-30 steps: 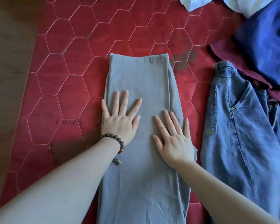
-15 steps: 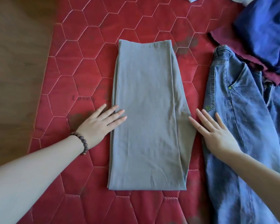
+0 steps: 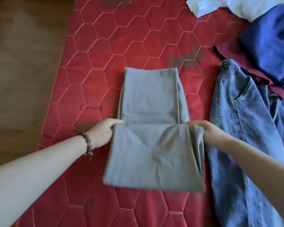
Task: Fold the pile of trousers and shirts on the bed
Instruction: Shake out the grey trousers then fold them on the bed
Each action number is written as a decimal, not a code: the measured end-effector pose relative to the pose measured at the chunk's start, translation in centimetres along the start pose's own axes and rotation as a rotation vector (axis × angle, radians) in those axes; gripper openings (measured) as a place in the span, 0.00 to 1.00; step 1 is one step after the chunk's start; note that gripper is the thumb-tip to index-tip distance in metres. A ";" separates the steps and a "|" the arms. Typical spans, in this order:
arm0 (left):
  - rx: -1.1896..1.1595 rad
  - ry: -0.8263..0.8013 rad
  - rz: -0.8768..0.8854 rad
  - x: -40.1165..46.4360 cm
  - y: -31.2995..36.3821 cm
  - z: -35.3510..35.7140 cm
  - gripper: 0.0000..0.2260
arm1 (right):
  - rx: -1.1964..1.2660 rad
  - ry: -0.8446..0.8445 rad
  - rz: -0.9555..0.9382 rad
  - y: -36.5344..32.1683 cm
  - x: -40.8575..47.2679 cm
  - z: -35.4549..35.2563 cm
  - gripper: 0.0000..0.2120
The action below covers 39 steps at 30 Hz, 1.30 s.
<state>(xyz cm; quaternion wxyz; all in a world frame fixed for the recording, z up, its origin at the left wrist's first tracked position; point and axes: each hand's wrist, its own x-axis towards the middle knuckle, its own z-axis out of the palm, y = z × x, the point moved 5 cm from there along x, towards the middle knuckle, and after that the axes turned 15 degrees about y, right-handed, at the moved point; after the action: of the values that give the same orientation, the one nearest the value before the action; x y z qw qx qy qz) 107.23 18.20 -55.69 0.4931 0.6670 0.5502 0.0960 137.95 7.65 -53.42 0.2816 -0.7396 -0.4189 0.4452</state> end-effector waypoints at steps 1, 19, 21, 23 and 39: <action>-0.166 0.050 -0.155 0.5 -0.3 0.1 0.11 | 0.083 0.095 0.130 0.7 0.8 -0.4 0.16; -0.306 0.402 -0.166 2.3 1.1 0.2 0.07 | 0.496 0.361 0.389 2.2 1.8 0.5 0.07; -0.297 0.423 -0.126 2.4 1.7 0.5 0.08 | 0.594 0.424 0.417 2.7 1.4 0.7 0.08; -0.231 0.480 -0.116 2.9 2.1 0.7 0.08 | 0.602 0.487 0.446 2.9 1.4 0.8 0.09; 0.728 0.500 0.543 3.4 8.2 5.2 0.20 | -0.705 0.545 -0.515 -6.8 2.7 10.5 0.25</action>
<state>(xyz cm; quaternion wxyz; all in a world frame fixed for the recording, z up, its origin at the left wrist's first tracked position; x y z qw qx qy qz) 117.20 18.89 -53.45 0.0397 0.8708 0.4560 0.1793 126.70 13.78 -53.88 0.2147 -0.7518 -0.6233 -0.0158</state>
